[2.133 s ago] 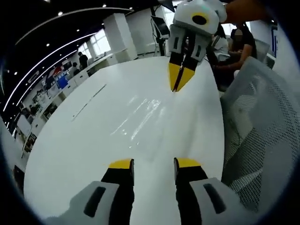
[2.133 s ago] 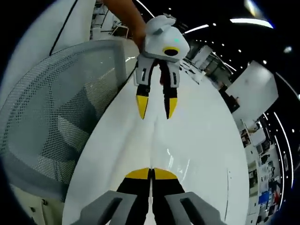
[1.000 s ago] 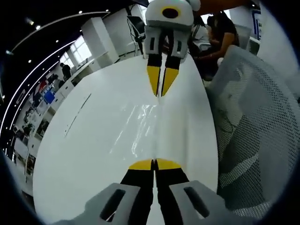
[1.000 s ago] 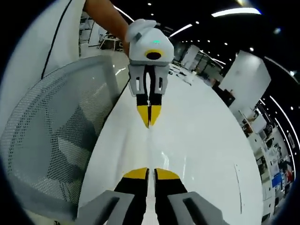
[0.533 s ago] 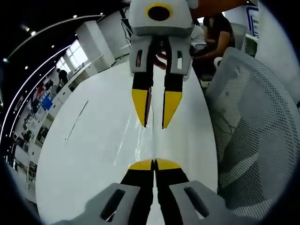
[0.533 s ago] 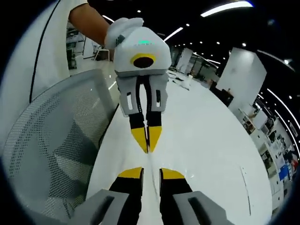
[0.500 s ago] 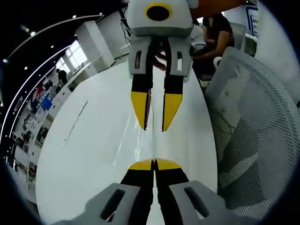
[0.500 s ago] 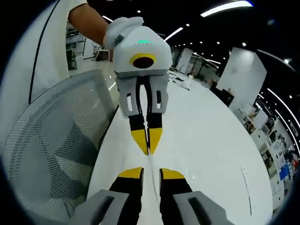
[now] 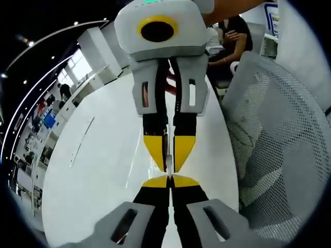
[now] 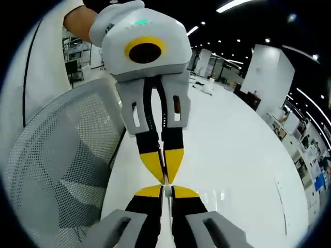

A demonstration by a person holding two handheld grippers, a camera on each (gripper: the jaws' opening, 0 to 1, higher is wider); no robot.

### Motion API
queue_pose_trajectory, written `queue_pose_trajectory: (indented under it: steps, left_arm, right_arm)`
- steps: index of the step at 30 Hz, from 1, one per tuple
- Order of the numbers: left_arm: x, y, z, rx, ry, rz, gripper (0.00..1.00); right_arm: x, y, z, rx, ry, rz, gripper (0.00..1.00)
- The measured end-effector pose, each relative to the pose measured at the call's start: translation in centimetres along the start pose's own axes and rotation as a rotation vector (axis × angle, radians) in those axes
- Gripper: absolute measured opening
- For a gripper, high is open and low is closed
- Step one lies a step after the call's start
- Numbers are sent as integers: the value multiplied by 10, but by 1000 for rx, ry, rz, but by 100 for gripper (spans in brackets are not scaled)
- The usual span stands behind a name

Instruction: Open the resealable bag by pulling the two sides of the seal apart until the entire bag opening is separated and visibly accessible.

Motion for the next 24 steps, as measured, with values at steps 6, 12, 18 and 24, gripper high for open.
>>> queue_pose_trajectory:
  steps: [6,12,18,24]
  left_arm:
    - [-2,-1,-1,0,-27,7,0]
    - [-2,-4,-1,5,-32,14,0]
    - [2,-6,1,-9,-19,20,0]
    - [11,-5,3,-12,11,26,0]
  right_arm:
    - [2,0,2,-5,-1,16,0]
    - [2,0,3,-3,-6,23,0]
    - [8,2,1,14,7,49,0]
    - [28,12,0,16,-10,94,0]
Point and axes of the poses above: the point that each gripper's makers call its tool centre point, and the gripper's own axes: y roughly backward along the fingers, z roughly to its left, x roughly out of its underside, the point moved 4 cm from there along y, roughly backward along the fingers, and after that the axes turned 11 degrees about x, right-handed, at the moved point
